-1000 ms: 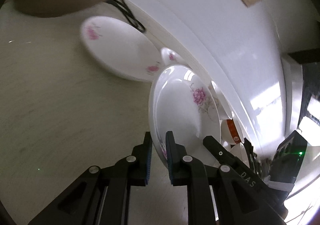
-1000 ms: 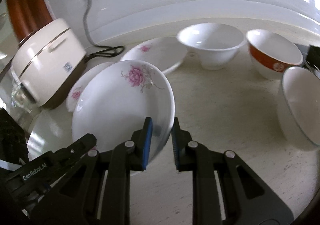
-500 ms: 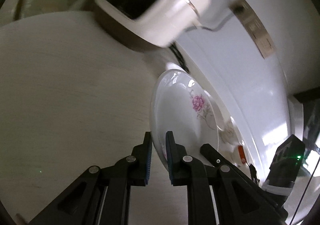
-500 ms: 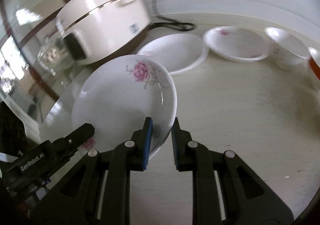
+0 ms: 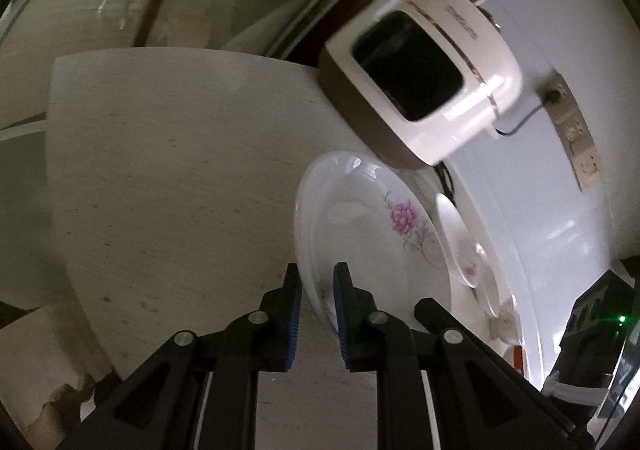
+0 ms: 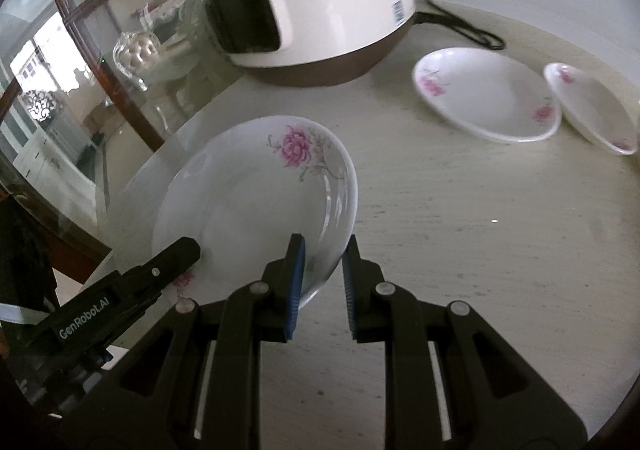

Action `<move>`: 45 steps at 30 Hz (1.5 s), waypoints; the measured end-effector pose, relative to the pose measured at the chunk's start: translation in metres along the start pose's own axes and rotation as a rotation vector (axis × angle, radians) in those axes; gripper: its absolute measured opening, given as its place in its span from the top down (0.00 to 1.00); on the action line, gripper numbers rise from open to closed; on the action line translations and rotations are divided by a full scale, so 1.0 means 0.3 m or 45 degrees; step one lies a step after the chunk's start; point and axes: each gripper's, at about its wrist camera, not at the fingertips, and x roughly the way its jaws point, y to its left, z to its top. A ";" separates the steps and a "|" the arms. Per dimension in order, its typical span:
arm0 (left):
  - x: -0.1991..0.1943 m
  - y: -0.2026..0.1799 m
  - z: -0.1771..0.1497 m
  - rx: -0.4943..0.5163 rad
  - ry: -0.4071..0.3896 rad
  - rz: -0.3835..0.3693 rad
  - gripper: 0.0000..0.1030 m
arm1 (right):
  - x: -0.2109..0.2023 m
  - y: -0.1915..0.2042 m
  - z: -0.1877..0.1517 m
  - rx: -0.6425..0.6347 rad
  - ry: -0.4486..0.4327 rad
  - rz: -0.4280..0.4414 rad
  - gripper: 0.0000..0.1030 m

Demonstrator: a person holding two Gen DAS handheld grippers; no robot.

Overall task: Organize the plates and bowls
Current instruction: 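Carry both plates past the rice cooker and open both grippers on the counter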

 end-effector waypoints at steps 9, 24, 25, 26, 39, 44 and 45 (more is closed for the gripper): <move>-0.006 0.013 0.031 -0.024 -0.051 0.077 0.82 | 0.061 0.044 0.024 -0.056 0.061 0.027 0.79; -0.008 -0.011 0.052 0.026 -0.174 0.171 0.43 | 0.012 0.034 0.042 -0.165 -0.020 -0.019 0.33; -0.021 -0.009 0.053 0.031 -0.192 0.180 0.39 | -0.012 0.023 0.043 -0.174 -0.056 -0.042 0.32; -0.033 -0.014 0.055 0.042 -0.216 0.189 0.38 | -0.024 0.018 0.044 -0.181 -0.076 -0.058 0.31; -0.186 -0.256 0.007 0.376 -0.569 0.360 0.21 | -0.240 -0.172 0.099 -0.131 -0.478 -0.164 0.15; -0.185 -0.411 -0.034 0.635 -0.672 0.317 0.12 | -0.276 -0.301 0.133 0.036 -0.527 -0.216 0.11; -0.175 -0.444 -0.041 0.686 -0.656 0.296 0.12 | -0.278 -0.326 0.134 0.063 -0.534 -0.222 0.10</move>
